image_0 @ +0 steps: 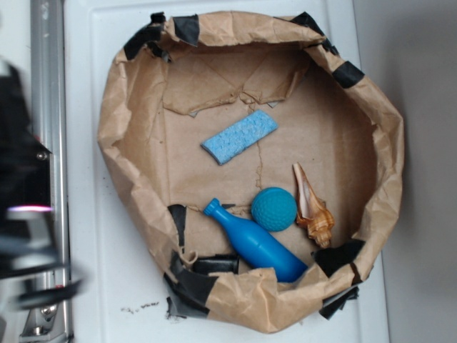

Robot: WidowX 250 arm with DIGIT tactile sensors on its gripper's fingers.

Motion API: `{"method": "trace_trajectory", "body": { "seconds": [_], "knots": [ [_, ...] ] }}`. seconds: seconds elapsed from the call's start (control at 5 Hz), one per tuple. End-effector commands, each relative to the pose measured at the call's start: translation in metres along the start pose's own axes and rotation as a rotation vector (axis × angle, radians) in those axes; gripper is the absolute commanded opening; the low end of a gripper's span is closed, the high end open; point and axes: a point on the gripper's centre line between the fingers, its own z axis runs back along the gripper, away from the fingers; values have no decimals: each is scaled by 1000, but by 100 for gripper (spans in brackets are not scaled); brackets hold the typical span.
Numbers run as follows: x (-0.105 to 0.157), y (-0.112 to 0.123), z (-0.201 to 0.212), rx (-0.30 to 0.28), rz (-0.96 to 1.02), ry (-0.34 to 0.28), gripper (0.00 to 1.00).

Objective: Grab the blue sponge.

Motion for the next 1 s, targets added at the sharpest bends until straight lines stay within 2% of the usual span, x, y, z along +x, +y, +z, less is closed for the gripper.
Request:
{"method": "trace_trajectory", "body": {
  "seconds": [0.0, 0.2, 0.4, 0.6, 0.8],
  "knots": [
    [74, -3, -102, 24, 253, 16, 100],
    [76, 31, -125, 152, 350, 0, 100],
    [64, 70, -127, 202, 374, -19, 100],
    [69, 79, -131, 177, 385, 5, 100],
    [85, 73, -153, 127, 437, 31, 100]
  ]
}}
